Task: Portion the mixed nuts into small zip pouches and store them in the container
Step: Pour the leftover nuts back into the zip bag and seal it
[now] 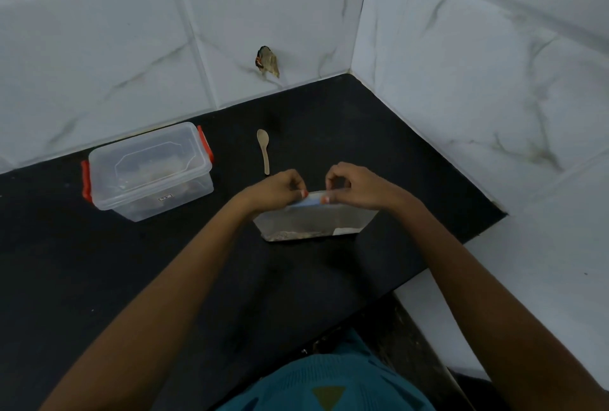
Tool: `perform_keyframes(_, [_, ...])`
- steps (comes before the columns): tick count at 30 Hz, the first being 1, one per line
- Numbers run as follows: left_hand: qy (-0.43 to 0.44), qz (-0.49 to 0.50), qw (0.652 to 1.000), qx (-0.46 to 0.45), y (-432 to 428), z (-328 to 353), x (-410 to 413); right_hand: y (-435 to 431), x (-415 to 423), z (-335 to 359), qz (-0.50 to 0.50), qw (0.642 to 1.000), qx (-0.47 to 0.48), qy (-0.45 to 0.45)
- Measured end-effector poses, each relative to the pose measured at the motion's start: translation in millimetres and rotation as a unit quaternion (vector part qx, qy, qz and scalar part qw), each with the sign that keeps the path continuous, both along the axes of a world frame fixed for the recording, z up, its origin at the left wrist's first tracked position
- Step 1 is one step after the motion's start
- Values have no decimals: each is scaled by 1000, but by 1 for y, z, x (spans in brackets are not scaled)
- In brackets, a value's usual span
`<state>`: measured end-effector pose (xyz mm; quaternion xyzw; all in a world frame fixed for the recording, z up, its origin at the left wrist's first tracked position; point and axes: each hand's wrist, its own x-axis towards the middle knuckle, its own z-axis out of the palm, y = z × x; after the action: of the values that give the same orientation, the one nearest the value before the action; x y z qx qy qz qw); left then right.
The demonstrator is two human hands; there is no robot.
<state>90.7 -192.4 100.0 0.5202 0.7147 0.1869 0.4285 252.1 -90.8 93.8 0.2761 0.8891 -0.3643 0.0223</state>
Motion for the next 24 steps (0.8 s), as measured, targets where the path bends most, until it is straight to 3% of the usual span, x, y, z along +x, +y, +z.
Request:
perform_keyframes(5, [-11, -37, 998, -39, -1, 1, -4, 5, 1, -3, 65, 995, 49, -61])
perform_keyframes(9, [85, -137, 987, -21, -2, 0, -6, 5, 2, -3, 62, 995, 49, -61])
perform_keyframes(14, [187, -175, 965, 53, -5, 0, -6, -1, 6, -3, 50, 991, 111, -49])
perform_keyframes(19, [259, -158, 951, 67, -11, -3, -2, -7, 14, -8, 45, 985, 159, -50])
perform_keyframes(24, [239, -113, 962, 75, -14, -16, 1, -9, 17, -14, -27, 995, 87, -43])
